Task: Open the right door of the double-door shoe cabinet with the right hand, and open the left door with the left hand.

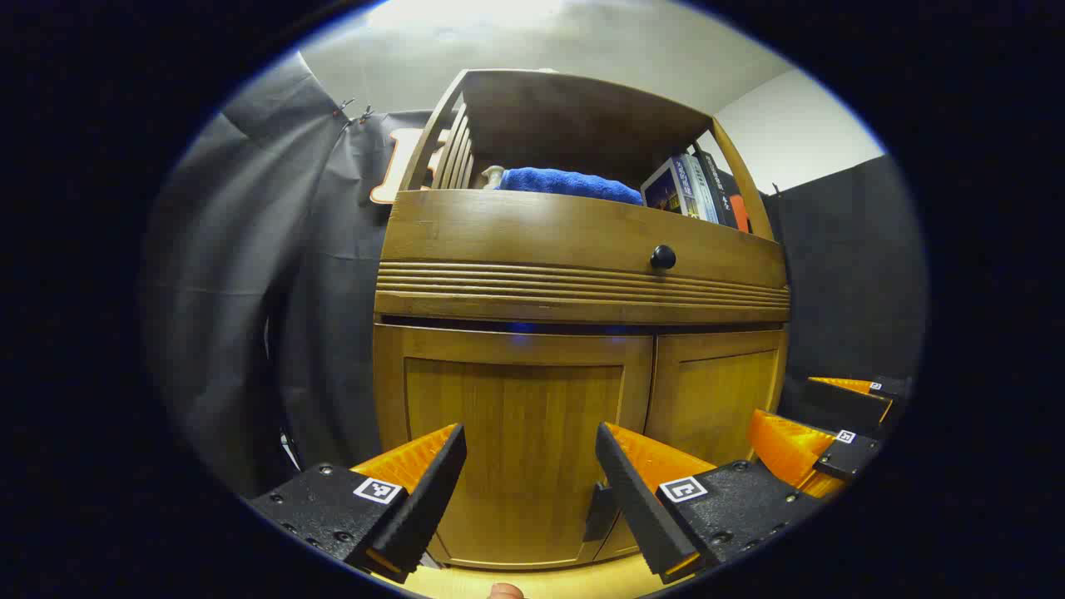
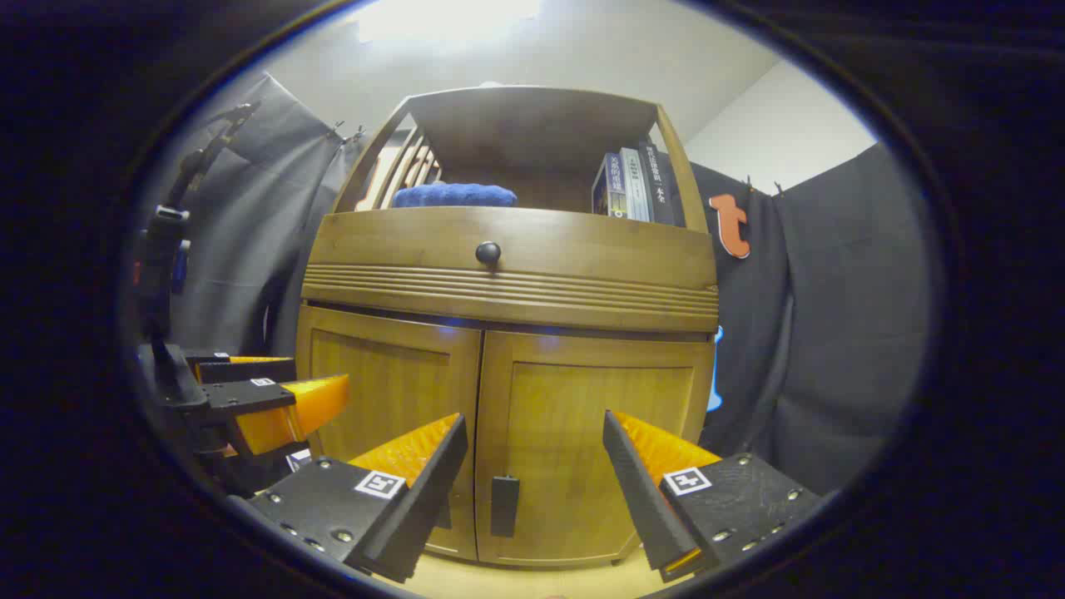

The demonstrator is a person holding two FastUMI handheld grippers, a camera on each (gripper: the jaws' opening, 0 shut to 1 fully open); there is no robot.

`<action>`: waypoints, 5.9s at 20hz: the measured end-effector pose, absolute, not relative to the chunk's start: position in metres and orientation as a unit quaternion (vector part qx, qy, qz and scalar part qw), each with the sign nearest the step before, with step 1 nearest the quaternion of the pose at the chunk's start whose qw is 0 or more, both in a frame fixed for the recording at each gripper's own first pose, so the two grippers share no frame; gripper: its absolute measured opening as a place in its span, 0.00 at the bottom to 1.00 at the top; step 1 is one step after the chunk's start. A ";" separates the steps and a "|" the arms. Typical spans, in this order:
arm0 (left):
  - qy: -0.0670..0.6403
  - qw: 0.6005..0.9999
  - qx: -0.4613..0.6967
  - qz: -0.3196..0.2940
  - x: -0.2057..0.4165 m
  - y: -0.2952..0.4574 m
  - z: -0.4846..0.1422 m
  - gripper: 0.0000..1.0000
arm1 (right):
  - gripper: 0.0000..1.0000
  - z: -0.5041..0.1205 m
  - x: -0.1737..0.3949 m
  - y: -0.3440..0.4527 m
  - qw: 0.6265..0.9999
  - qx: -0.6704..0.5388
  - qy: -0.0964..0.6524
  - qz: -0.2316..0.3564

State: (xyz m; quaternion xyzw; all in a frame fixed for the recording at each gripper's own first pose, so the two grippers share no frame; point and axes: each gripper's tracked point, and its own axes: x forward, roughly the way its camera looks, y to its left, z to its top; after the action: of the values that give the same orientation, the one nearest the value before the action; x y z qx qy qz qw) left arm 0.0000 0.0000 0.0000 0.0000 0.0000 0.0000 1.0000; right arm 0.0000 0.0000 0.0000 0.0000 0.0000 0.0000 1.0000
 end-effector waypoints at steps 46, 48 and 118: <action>0.006 0.999 0.030 0.019 -0.013 0.027 -0.006 0.95 | 0.21 -0.130 -0.009 -0.005 0.981 0.065 0.175 -0.047; 0.006 1.000 0.030 0.002 -0.017 0.010 -0.005 0.95 | 0.21 -0.129 -0.027 -0.015 0.981 0.068 0.175 -0.055; 0.138 0.988 0.013 0.061 0.069 -0.081 -0.149 0.33 | 0.06 -0.117 -0.135 -0.300 0.962 0.062 0.160 -0.210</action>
State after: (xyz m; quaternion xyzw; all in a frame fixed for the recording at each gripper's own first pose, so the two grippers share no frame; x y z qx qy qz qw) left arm 0.0687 -0.0810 -0.1487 0.0131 0.1380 0.0605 0.9885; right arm -0.1347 -0.2995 -0.1167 0.0622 0.1598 -0.2103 0.9625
